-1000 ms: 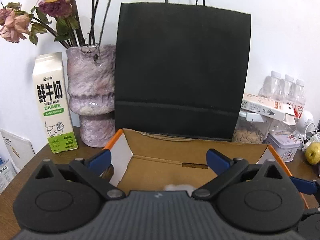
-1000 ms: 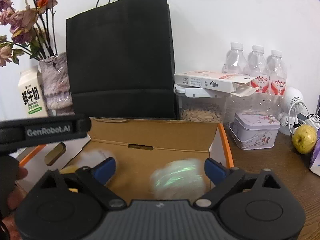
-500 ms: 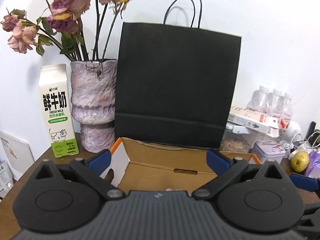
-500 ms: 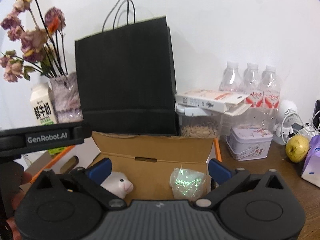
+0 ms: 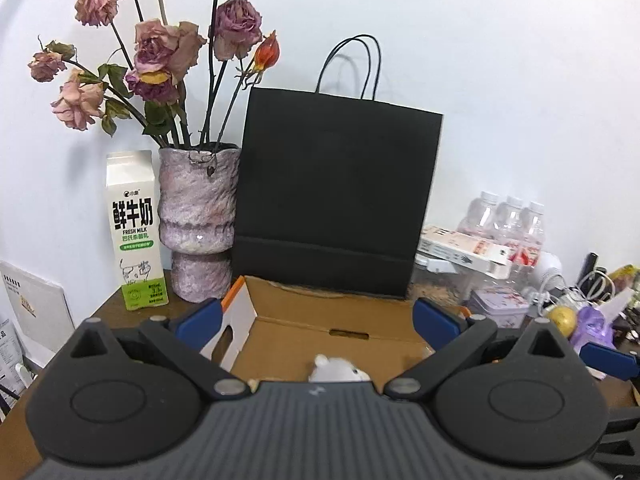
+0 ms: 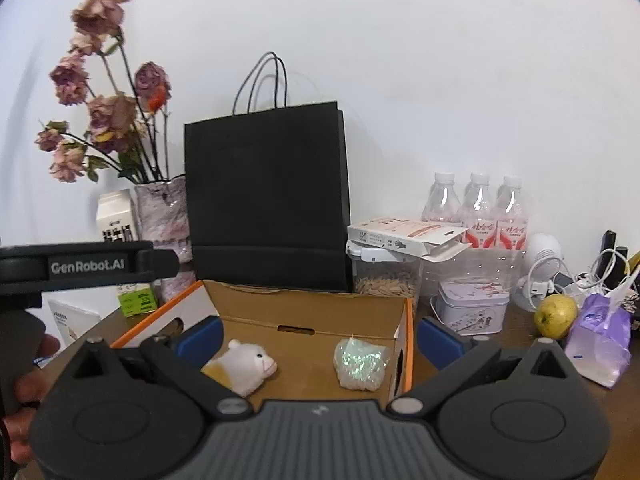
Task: Organize objects
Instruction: 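Withdraw both grippers from the box back over the table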
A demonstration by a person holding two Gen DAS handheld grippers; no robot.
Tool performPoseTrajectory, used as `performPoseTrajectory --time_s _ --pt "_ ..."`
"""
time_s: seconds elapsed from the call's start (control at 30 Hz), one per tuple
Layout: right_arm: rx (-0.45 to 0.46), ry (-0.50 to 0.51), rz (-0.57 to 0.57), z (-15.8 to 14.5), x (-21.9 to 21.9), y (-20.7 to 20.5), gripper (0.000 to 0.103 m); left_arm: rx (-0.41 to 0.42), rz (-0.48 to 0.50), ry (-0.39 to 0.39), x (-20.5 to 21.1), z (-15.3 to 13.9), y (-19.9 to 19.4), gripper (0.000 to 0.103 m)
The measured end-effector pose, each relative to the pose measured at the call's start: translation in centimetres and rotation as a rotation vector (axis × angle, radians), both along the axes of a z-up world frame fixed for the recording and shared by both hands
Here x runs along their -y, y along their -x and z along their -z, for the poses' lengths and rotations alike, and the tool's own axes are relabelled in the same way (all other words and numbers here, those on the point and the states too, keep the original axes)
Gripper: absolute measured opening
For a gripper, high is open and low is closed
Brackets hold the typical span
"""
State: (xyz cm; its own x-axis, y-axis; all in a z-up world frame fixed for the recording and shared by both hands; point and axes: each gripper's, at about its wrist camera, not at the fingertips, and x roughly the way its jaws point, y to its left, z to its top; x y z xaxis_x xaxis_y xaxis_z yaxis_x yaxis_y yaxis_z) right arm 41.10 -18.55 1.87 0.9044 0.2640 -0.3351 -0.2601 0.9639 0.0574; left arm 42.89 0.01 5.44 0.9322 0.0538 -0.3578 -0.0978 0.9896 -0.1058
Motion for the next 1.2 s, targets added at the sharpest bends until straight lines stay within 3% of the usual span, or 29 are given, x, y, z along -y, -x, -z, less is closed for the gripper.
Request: performPoseTrajectory --time_s 0.57,1.2 --pt "0.073 0.012 -0.028 -1.7 1.6 12.6 0.103 0.012 0.055 0.019 0.3 -1.0 11.9 0.103" --pt "-0.015 0.03 -0.016 2.7 3.8 22.4 0.103 -0.064 0.105 0.041 -0.7 2.9 22.5 0.103"
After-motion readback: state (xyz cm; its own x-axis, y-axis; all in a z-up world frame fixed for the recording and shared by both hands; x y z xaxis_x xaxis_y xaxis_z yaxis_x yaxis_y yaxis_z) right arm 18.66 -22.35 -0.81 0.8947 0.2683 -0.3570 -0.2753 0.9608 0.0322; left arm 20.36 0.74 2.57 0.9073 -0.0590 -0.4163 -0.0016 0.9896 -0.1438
